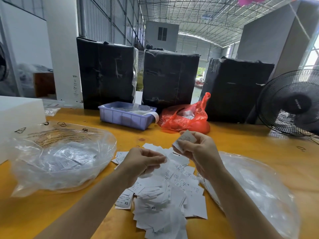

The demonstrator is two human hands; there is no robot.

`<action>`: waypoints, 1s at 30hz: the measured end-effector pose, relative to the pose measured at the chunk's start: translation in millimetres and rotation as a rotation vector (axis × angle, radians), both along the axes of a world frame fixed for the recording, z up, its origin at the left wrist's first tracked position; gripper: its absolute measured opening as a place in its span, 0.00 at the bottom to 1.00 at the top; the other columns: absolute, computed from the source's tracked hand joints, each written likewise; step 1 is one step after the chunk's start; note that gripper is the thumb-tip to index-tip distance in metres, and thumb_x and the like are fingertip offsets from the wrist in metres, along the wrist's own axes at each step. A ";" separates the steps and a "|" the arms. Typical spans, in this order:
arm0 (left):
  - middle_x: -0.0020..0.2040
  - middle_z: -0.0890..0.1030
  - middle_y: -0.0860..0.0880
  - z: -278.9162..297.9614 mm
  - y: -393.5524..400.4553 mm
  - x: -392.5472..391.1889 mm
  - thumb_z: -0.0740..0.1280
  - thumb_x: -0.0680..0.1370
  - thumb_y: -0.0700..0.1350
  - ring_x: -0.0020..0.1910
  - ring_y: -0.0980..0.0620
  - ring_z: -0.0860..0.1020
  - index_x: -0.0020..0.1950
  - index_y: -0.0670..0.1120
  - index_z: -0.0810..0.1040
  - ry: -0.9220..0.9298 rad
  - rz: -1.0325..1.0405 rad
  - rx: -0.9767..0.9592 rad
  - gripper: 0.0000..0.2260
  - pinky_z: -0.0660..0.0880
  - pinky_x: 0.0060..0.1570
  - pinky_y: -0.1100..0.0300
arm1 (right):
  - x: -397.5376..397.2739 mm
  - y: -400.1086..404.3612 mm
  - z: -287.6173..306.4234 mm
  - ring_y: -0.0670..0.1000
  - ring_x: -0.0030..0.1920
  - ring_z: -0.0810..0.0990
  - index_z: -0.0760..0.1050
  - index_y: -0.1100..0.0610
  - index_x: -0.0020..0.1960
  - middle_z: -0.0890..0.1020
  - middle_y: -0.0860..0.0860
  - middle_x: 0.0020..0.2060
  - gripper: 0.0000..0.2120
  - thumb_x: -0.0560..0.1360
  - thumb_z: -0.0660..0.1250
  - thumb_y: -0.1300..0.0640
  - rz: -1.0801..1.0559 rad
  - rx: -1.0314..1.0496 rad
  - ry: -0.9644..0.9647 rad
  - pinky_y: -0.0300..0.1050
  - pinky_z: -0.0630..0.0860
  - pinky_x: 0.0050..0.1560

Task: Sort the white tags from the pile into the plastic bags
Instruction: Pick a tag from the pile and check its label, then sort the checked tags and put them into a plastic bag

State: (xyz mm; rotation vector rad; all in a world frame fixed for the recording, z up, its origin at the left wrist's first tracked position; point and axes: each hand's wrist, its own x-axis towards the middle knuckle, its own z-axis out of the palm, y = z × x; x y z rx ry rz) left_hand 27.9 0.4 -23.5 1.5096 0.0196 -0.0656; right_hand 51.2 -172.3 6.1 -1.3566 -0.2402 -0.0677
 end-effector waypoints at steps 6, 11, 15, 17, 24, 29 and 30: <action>0.34 0.80 0.44 3.7 -3.2 -4.9 0.78 0.57 0.45 0.30 0.55 0.75 0.34 0.44 0.85 0.010 0.009 0.019 0.09 0.67 0.34 0.63 | -5.2 0.7 -2.6 0.49 0.35 0.84 0.80 0.60 0.42 0.83 0.53 0.34 0.02 0.71 0.72 0.63 -0.004 -0.144 0.000 0.42 0.82 0.37; 0.31 0.81 0.48 3.6 -5.1 -6.6 0.78 0.65 0.43 0.28 0.60 0.77 0.36 0.45 0.84 -0.023 0.038 0.109 0.05 0.68 0.32 0.65 | -9.0 8.0 -3.5 0.50 0.33 0.83 0.77 0.60 0.42 0.82 0.56 0.36 0.04 0.71 0.72 0.63 -0.094 -0.271 -0.118 0.42 0.80 0.35; 0.32 0.82 0.50 4.6 -6.8 -7.9 0.77 0.66 0.44 0.28 0.61 0.77 0.37 0.46 0.84 -0.028 0.030 0.152 0.04 0.68 0.35 0.63 | -11.8 11.5 -3.0 0.53 0.35 0.82 0.75 0.58 0.41 0.81 0.55 0.35 0.05 0.72 0.71 0.62 -0.139 -0.397 -0.228 0.47 0.80 0.38; 0.31 0.82 0.50 4.8 -7.0 -8.1 0.77 0.67 0.44 0.28 0.61 0.77 0.38 0.46 0.84 -0.028 0.030 0.163 0.04 0.68 0.35 0.62 | -12.2 11.8 -2.1 0.51 0.35 0.82 0.75 0.57 0.41 0.81 0.54 0.35 0.05 0.72 0.72 0.61 -0.159 -0.444 -0.271 0.48 0.80 0.39; 0.32 0.81 0.48 4.4 -6.4 -8.0 0.77 0.67 0.43 0.28 0.60 0.77 0.40 0.44 0.84 -0.029 0.033 0.167 0.05 0.67 0.33 0.63 | -9.8 10.9 -4.1 0.57 0.39 0.82 0.75 0.53 0.39 0.82 0.57 0.37 0.07 0.72 0.72 0.59 -0.202 -0.578 -0.367 0.53 0.80 0.40; 0.33 0.82 0.48 3.8 -5.0 -6.6 0.77 0.67 0.43 0.28 0.60 0.77 0.40 0.44 0.84 -0.028 0.034 0.147 0.05 0.67 0.33 0.64 | -6.2 9.9 -7.8 0.56 0.39 0.82 0.76 0.56 0.42 0.82 0.55 0.37 0.04 0.72 0.72 0.59 -0.237 -0.658 -0.391 0.53 0.80 0.39; 0.33 0.83 0.48 3.8 -4.6 -6.5 0.77 0.67 0.43 0.28 0.61 0.77 0.40 0.44 0.85 -0.028 0.029 0.145 0.05 0.67 0.33 0.64 | -5.7 9.5 -8.1 0.56 0.39 0.82 0.76 0.56 0.43 0.82 0.55 0.37 0.04 0.72 0.72 0.59 -0.239 -0.658 -0.392 0.53 0.80 0.39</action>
